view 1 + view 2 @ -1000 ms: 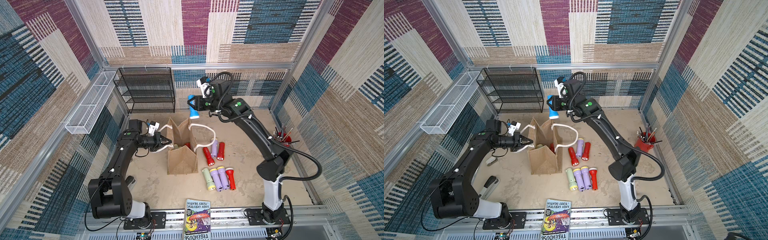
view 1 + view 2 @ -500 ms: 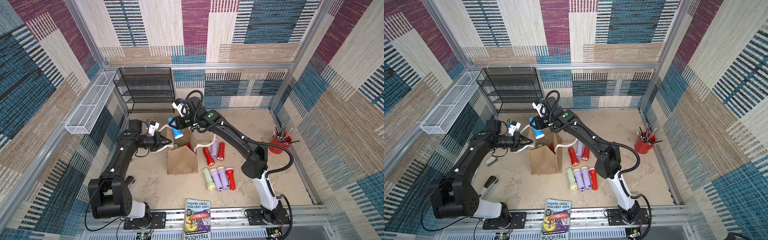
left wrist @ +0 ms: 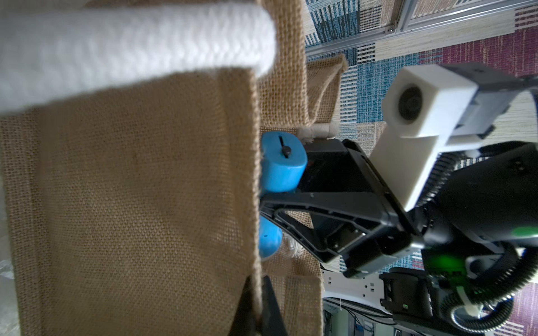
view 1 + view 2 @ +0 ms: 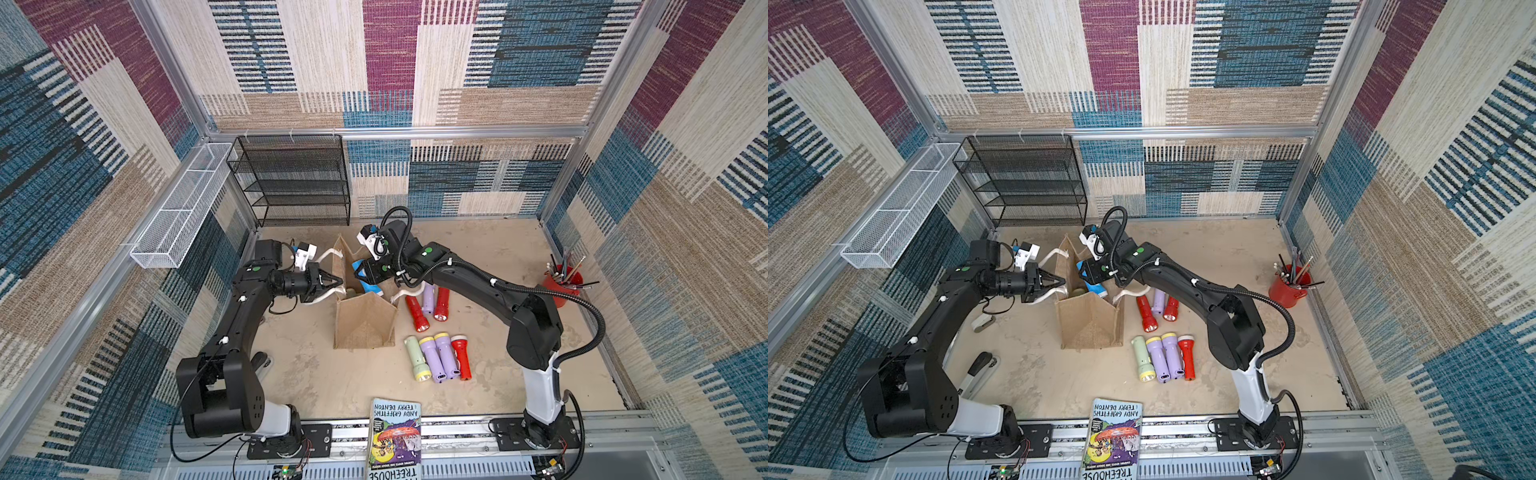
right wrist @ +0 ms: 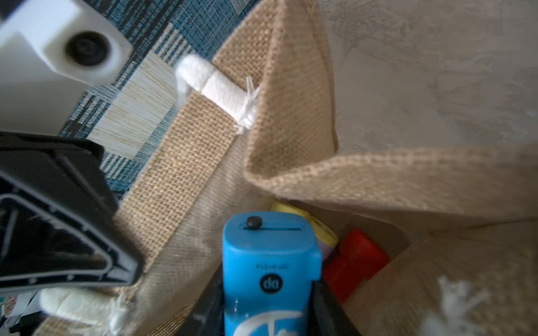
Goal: Put the flashlights into the tote bags
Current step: Place the flashlight in the canvas bag.
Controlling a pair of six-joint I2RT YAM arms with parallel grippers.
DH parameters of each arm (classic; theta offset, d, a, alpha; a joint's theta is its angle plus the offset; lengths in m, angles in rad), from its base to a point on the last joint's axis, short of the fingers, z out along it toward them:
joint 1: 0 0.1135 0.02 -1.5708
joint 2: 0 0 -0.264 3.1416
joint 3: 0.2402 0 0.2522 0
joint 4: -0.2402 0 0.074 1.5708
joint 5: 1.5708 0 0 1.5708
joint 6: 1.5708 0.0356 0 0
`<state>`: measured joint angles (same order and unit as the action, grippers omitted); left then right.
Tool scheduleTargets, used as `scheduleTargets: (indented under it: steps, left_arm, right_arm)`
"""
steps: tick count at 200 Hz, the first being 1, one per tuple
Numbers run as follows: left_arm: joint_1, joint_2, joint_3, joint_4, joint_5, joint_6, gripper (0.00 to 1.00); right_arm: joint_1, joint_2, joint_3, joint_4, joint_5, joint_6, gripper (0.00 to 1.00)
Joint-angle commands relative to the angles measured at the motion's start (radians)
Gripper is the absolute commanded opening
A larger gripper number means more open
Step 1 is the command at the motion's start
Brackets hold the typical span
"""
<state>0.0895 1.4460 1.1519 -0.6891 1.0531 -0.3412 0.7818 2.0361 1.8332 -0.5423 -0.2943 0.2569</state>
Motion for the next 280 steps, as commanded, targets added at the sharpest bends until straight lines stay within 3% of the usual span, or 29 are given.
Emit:
scheduleTargets:
  steps: [1,63,91,144,174,212,280]
  left_arm:
    - [0.003,-0.004,-0.001,0.036,0.039,-0.009,0.00]
    - [0.002,0.000,-0.008,0.042,0.048,-0.015,0.00]
    - [0.003,0.001,-0.011,0.039,0.048,-0.010,0.00]
    - [0.003,0.001,-0.009,0.033,0.043,-0.006,0.00]
    - [0.003,0.002,-0.008,0.027,0.038,-0.004,0.00]
    - [0.002,-0.002,-0.007,0.022,0.031,0.001,0.00]
    - [0.003,-0.005,0.000,0.020,0.027,0.001,0.00]
  right_arm:
    - [0.008,0.046,0.019,-0.104,0.074,-0.022,0.25]
    - [0.041,0.147,0.082,-0.244,0.262,-0.035,0.26]
    - [0.053,0.188,0.113,-0.284,0.291,-0.014,0.27]
    - [0.063,0.222,0.122,-0.312,0.296,0.010,0.41]
    - [0.063,0.201,0.128,-0.305,0.235,-0.007,0.54]
    - [0.063,0.141,0.129,-0.250,-0.013,-0.066,0.61]
    - [0.060,-0.087,0.162,-0.185,0.004,-0.083,0.62]
